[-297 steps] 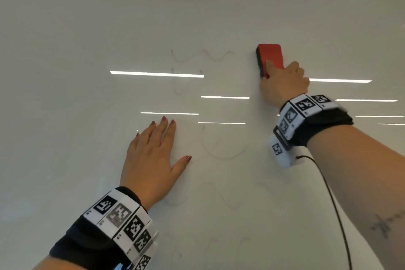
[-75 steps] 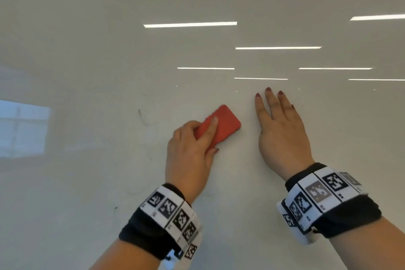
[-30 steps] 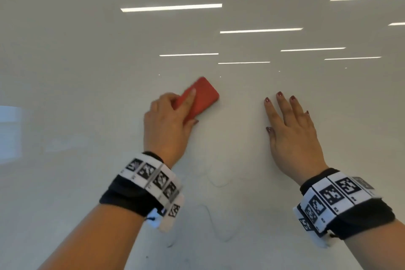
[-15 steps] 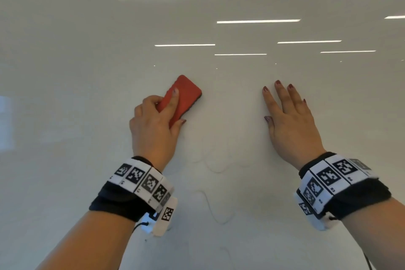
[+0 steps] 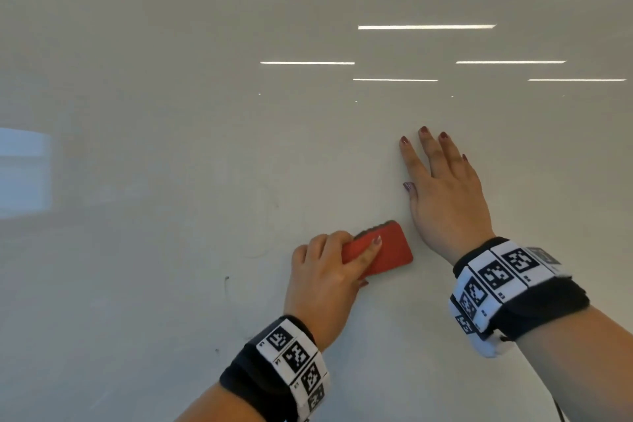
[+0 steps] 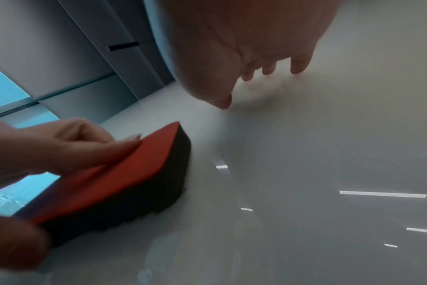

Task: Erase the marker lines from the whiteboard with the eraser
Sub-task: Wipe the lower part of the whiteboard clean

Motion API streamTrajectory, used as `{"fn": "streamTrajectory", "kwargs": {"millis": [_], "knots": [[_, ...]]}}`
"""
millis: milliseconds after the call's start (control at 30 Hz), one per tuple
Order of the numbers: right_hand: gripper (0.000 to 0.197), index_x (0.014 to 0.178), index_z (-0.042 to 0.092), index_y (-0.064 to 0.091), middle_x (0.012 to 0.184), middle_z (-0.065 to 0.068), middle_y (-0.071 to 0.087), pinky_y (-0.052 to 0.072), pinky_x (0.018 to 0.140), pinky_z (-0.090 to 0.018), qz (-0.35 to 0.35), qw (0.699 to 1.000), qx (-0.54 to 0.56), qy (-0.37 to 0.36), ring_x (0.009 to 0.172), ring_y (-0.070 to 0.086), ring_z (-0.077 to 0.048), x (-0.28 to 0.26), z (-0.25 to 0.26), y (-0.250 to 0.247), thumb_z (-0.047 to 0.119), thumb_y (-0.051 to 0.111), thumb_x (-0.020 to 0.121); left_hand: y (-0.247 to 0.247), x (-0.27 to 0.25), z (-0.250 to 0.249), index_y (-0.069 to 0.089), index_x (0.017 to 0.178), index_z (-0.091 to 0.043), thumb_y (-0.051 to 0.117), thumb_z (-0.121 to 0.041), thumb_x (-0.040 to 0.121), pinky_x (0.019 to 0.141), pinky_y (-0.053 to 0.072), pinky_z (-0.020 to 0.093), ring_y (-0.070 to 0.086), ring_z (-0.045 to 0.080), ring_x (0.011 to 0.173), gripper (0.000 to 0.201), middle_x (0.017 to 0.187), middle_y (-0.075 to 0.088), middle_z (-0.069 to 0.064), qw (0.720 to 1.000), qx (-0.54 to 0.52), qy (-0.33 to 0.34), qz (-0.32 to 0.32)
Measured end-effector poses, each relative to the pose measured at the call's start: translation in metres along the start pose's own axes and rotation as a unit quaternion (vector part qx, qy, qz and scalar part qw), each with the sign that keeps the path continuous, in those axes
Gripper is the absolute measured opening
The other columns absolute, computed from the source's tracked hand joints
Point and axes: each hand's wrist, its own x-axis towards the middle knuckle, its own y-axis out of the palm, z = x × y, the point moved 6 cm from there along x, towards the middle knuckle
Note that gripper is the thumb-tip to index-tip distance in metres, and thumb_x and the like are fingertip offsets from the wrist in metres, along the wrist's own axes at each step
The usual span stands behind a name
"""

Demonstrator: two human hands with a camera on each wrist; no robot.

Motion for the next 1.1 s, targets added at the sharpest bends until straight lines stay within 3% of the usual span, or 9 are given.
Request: {"fn": "streamTrajectory", "kwargs": {"millis": [100, 200, 300, 467, 700, 867, 1033, 1100], "knots": [[0.060, 0.151, 0.021, 0.020, 0.158, -0.008, 0.015, 0.021, 0.112, -0.050, 0.000, 1.000, 0.008, -0.007, 0.144, 0.013, -0.032, -0.001, 0.000, 0.000, 0.021, 0.045, 0.097, -0.004, -0.007, 0.000, 0.050, 0.131, -0.035, 0.074, -0.037, 0.073, 0.077, 0.048, 0.042, 0.054, 0.026, 0.096, 0.063, 0.113, 0.056, 0.003, 1.000, -0.008, -0.004, -0.017], [0.059, 0.151, 0.022, 0.017, 0.158, -0.008, 0.012, 0.018, 0.113, -0.049, 0.009, 1.000, 0.007, -0.009, 0.145, 0.010, -0.032, 0.000, -0.001, 0.001, 0.021, 0.042, 0.098, -0.030, 0.005, 0.035, 0.043, 0.137, -0.031, 0.066, -0.038, 0.080, 0.082, 0.043, 0.039, 0.050, 0.028, 0.097, 0.062, 0.114, 0.054, 0.009, 0.991, -0.037, -0.092, -0.090], [0.059, 0.152, 0.022, 0.014, 0.159, -0.008, 0.009, 0.016, 0.114, -0.048, 0.017, 1.000, 0.004, -0.010, 0.145, 0.007, -0.031, 0.000, -0.001, 0.002, 0.022, 0.040, 0.099, -0.062, 0.015, 0.093, 0.039, 0.141, -0.027, 0.063, -0.038, 0.084, 0.083, 0.043, 0.041, 0.047, 0.032, 0.097, 0.063, 0.117, 0.049, 0.013, 0.975, -0.002, -0.176, -0.133], [0.060, 0.152, 0.023, 0.011, 0.159, -0.007, 0.007, 0.013, 0.115, -0.046, 0.022, 1.000, 0.003, -0.007, 0.146, 0.004, -0.030, 0.000, 0.001, 0.002, 0.022, 0.039, 0.099, -0.075, 0.027, 0.153, 0.032, 0.145, -0.027, 0.060, -0.036, 0.086, 0.083, 0.045, 0.047, 0.043, 0.037, 0.104, 0.066, 0.123, 0.043, 0.016, 0.967, 0.033, -0.235, -0.094], [0.061, 0.152, 0.024, 0.007, 0.160, -0.006, 0.002, 0.009, 0.116, -0.045, 0.028, 0.999, 0.013, 0.017, 0.146, -0.002, -0.029, 0.000, 0.005, 0.003, 0.017, 0.036, 0.099, -0.057, 0.020, 0.122, 0.040, 0.140, -0.027, 0.067, -0.030, 0.082, 0.077, 0.047, 0.046, 0.048, 0.037, 0.098, 0.064, 0.117, 0.049, 0.016, 0.985, 0.033, -0.142, -0.091], [0.062, 0.152, 0.026, 0.005, 0.160, -0.003, -0.001, 0.010, 0.116, -0.046, 0.032, 0.997, 0.032, 0.056, 0.146, -0.003, -0.027, -0.002, 0.012, 0.002, 0.014, 0.036, 0.099, -0.039, 0.004, 0.087, 0.046, 0.137, -0.031, 0.072, -0.030, 0.077, 0.081, 0.043, 0.046, 0.051, 0.032, 0.099, 0.065, 0.115, 0.054, 0.010, 0.996, 0.034, -0.066, -0.057], [0.061, 0.151, 0.027, 0.018, 0.158, -0.006, 0.015, 0.022, 0.109, -0.057, 0.023, 0.999, 0.026, 0.026, 0.144, 0.012, -0.032, -0.034, 0.046, 0.012, 0.015, 0.042, 0.095, -0.015, -0.024, 0.060, 0.046, 0.134, -0.034, 0.075, -0.025, 0.073, 0.079, 0.043, 0.044, 0.050, 0.028, 0.097, 0.068, 0.113, 0.056, 0.005, 0.999, 0.039, 0.024, -0.010], [0.066, 0.151, 0.028, 0.015, 0.159, -0.005, 0.012, 0.023, 0.108, -0.058, 0.049, 0.998, 0.010, 0.027, 0.145, 0.010, -0.032, -0.046, 0.053, 0.026, 0.015, 0.045, 0.094, -0.006, -0.037, 0.055, 0.044, 0.134, -0.036, 0.074, -0.022, 0.073, 0.081, 0.041, 0.044, 0.047, 0.025, 0.100, 0.069, 0.115, 0.054, 0.003, 0.997, 0.046, 0.059, 0.010]]}}
